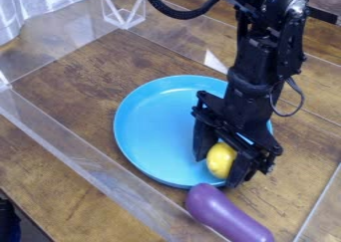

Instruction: Remove the carrot from the blue tray and put it on the table

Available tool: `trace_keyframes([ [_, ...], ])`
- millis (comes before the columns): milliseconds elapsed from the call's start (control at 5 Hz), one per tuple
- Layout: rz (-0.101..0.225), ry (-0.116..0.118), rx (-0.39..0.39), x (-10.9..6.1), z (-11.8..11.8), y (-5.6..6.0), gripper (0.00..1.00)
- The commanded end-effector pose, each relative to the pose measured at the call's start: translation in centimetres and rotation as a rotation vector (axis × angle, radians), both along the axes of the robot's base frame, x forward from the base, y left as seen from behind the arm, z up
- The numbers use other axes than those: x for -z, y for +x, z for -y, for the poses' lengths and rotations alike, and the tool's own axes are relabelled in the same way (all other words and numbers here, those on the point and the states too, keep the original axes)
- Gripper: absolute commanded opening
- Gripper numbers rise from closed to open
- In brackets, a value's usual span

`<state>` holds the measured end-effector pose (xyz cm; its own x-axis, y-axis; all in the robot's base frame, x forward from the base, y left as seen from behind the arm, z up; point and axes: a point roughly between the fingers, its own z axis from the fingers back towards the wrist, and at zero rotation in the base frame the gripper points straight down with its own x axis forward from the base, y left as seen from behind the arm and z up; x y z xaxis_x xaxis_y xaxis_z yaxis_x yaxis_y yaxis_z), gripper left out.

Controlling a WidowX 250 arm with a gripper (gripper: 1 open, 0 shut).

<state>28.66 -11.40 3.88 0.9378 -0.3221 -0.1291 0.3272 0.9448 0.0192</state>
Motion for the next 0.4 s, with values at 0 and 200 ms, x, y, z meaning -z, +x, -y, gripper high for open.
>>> trace_keyframes([
  [0, 0.063, -0.019, 0.026, -2.11, 0.62, 0.52, 0.0],
  [200, 0.064, -0.016, 0.031, -2.4, 0.48, 0.44, 0.0],
])
